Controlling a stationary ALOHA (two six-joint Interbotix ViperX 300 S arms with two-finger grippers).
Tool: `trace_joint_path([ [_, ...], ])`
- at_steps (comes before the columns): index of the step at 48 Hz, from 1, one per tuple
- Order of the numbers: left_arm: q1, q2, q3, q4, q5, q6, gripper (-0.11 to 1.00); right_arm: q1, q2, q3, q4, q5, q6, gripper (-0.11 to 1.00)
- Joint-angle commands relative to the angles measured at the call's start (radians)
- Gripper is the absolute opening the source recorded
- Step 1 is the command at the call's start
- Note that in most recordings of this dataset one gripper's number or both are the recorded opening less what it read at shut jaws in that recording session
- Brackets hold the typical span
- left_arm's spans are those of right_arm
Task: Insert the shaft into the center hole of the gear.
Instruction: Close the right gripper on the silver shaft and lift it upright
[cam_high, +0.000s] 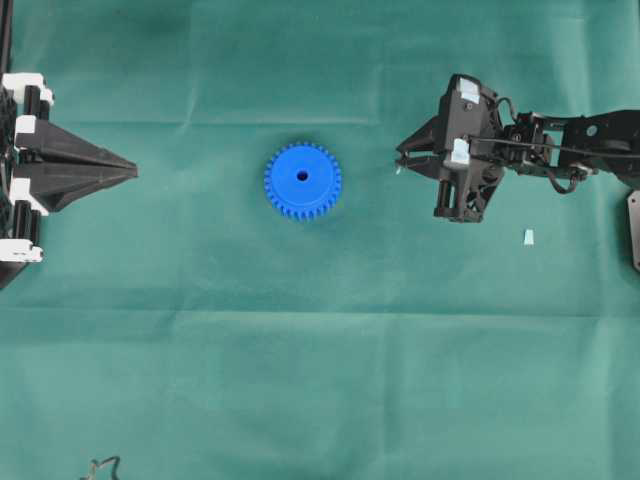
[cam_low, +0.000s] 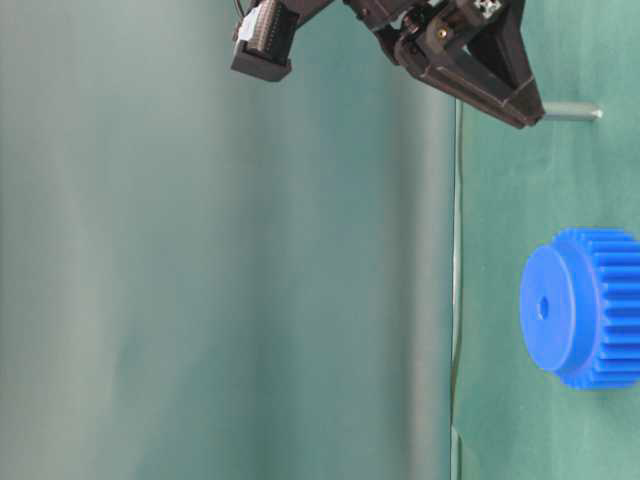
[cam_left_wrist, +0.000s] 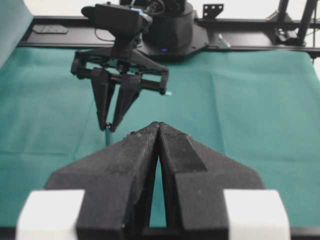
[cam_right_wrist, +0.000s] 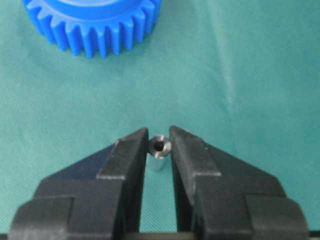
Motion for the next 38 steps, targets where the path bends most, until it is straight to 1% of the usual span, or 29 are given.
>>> trace_joint_path([
  [1,0.003,0.003,-0.026,0.003,-0.005,0.0,0.0,-0.003,-0.011,-0.018,-0.002,0.0,-0.002,0.17],
  [5,0.003,0.002,-0.026,0.003,-0.005,0.0,0.0,-0.002,-0.02,-0.021,-0.002,0.012,0.002,0.17],
  [9,0.003,0.003,-0.026,0.003,-0.005,0.0,0.0,-0.002,-0.06,-0.032,-0.002,0.049,0.002,0.17],
  [19,0.003,0.002,-0.026,0.003,-0.003,-0.008,0.0,-0.003,-0.196,-0.084,-0.002,0.238,0.0,0.17],
  [23,0.003,0.002,-0.026,0.003,-0.002,-0.009,0.0,-0.003,-0.232,-0.1,-0.002,0.287,0.002,0.17],
  [29,0.005,0.002,-0.028,0.003,0.0,-0.009,0.0,-0.003,-0.255,-0.112,0.0,0.307,0.003,0.17],
  [38,0.005,0.002,-0.026,0.003,0.0,-0.009,0.0,0.015,-0.221,-0.144,0.002,0.302,0.003,0.17],
])
